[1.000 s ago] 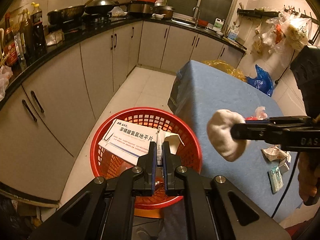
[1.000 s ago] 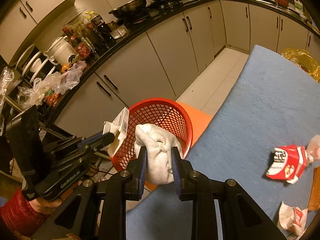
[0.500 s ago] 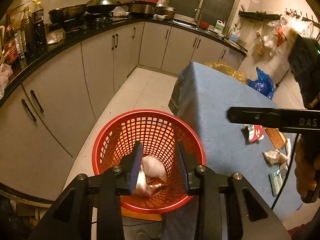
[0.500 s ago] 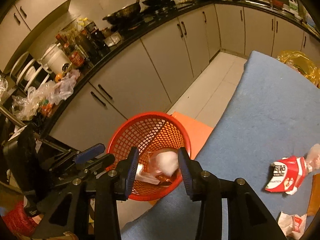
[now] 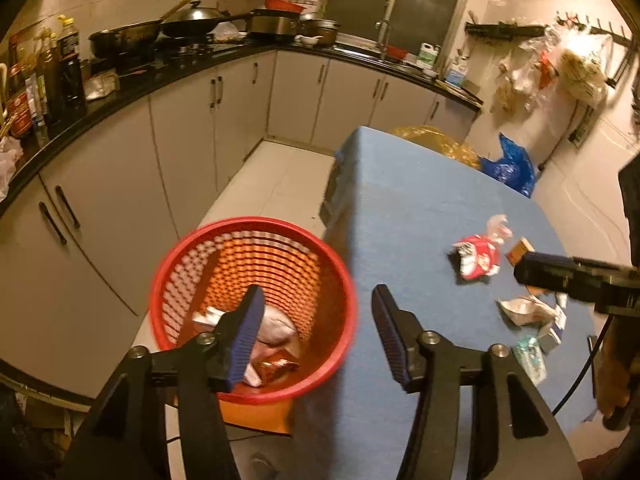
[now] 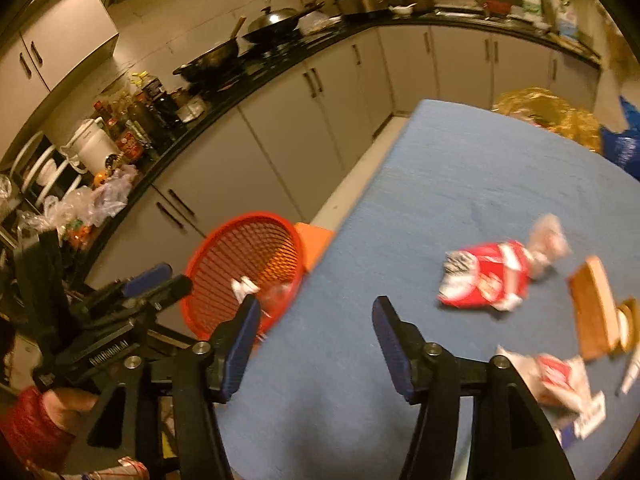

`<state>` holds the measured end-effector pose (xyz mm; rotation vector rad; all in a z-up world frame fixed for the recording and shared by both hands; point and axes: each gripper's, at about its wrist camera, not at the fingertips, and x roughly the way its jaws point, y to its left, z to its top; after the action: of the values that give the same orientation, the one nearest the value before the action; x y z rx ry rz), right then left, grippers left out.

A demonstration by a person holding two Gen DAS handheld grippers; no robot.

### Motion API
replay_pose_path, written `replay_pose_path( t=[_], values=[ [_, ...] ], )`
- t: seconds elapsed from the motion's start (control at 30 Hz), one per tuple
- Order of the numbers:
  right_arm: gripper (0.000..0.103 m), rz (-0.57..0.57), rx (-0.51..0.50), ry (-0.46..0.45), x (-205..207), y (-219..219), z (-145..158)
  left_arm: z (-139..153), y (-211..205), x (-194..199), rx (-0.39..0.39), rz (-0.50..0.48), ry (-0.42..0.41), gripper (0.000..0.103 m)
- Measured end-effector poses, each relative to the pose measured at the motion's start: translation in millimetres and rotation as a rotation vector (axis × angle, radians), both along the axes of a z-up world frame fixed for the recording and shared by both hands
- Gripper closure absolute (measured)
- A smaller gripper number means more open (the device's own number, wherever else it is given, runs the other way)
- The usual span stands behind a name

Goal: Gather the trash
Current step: 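Grasp the teal cartoon tissue pack with the left tool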

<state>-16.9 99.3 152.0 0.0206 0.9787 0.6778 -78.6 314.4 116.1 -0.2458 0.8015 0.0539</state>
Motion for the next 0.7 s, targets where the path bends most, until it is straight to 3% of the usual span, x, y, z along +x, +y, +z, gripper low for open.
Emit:
replay_pose_path(
  t=[0.17, 0.53, 0.7],
  values=[
    [0.031, -0.042, -0.037, -0.036, -27.6, -50.6, -9.9, -1.2, -46.1, 1.7, 0.001, -0.072, 0.013, 0.037],
    [0.031, -0.351, -0.024, 0.072, -60.0, -199.4, -36.3, -12.0, -162.5, 21.2, -0.016, -0.286, 0.087, 0.033],
    [0.031, -0.438, -0.018, 0.093, -70.7, -242.6, -37.7, -26.2, -212.4, 31.5, -0.048, -0.369, 0.177, 0.032]
  ],
)
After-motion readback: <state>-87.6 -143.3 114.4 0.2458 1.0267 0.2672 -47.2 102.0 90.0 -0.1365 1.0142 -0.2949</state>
